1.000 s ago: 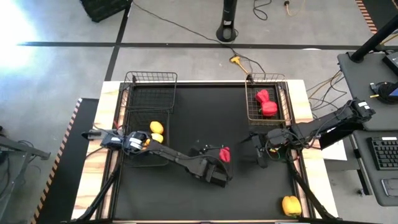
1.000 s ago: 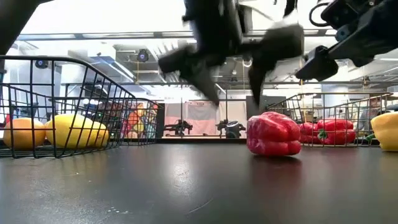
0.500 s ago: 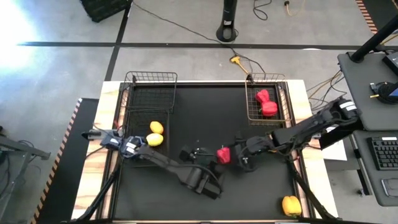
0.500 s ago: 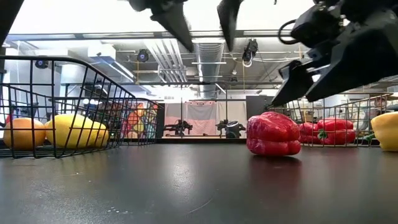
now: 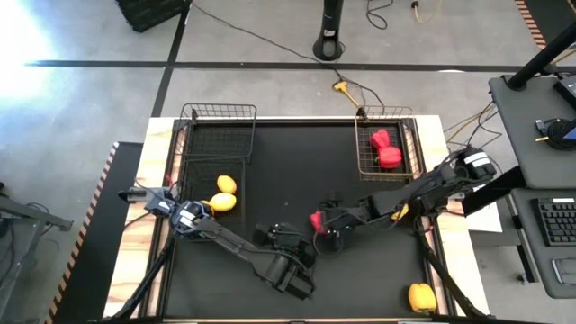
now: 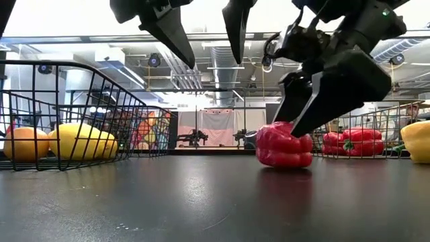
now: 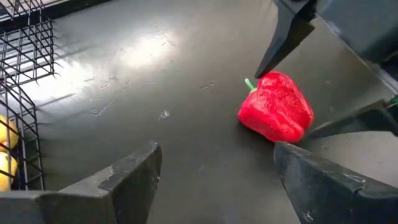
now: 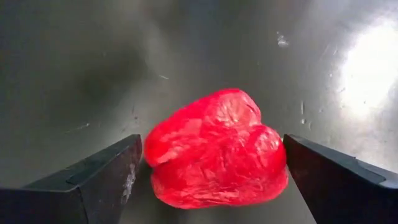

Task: Sort produce into baskets
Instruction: Put the red bell pepper into the gold wire basket

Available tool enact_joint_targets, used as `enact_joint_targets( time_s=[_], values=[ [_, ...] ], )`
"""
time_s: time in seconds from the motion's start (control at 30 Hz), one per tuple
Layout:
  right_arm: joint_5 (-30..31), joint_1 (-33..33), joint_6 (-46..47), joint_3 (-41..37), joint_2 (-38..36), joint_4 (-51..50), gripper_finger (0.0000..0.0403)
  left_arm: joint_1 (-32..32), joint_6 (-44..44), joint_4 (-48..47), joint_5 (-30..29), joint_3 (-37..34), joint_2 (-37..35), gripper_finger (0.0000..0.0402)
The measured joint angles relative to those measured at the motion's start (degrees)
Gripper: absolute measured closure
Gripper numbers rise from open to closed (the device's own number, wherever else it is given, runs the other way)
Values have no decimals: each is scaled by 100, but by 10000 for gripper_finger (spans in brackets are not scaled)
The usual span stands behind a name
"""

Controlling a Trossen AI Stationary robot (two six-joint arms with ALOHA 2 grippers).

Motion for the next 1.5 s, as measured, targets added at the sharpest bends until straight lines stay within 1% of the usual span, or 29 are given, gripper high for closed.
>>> enact_joint_targets(
  time_s=[0.17,0.33,0.6,0.73,0.9,0.97,1.03,1.07,1.13,1.23,1.27,1.3,1.37,1.43,1.5],
  values=[
    [-2,-4,21,245,395,-140,21,-8,-7,40,0,-3,0,109],
    [34,-4,-250,310,721,-195,21,-34,-5,58,8,-3,1,109],
    [59,-15,-284,323,807,-185,21,-98,-44,64,0,-55,1,109],
    [18,-15,-257,306,672,-246,27,-96,-44,66,-4,-211,1,109],
    [33,-15,-268,301,335,-249,57,-69,-44,20,-34,-539,2,109],
    [54,-15,-300,301,170,-268,68,-8,-42,-40,-232,-730,2,109],
    [210,-17,-393,301,-50,-371,75,73,50,-38,-387,-963,2,109],
    [381,-29,-470,301,-194,-493,76,118,174,-41,-411,-1091,2,109],
    [961,-110,-568,303,-511,-800,76,225,376,-45,-415,-1349,2,109],
    [2054,-476,-490,343,-1063,-1501,77,378,644,28,-411,-1719,2,109],
    [2277,-664,-363,421,-1247,-1831,77,429,764,100,-410,-1804,4,109],
    [2402,-898,-229,547,-1406,-2171,78,479,887,212,-413,-1863,4,109],
    [2436,-1441,143,884,-1697,-2854,78,580,1199,637,-498,-1968,4,109],
    [2445,-2080,422,1220,-1904,-3423,78,674,1580,1318,-693,-2066,4,109],
    [2448,-2724,581,1508,-2026,-3799,78,764,2101,2217,-839,-2128,7,109]
  ],
)
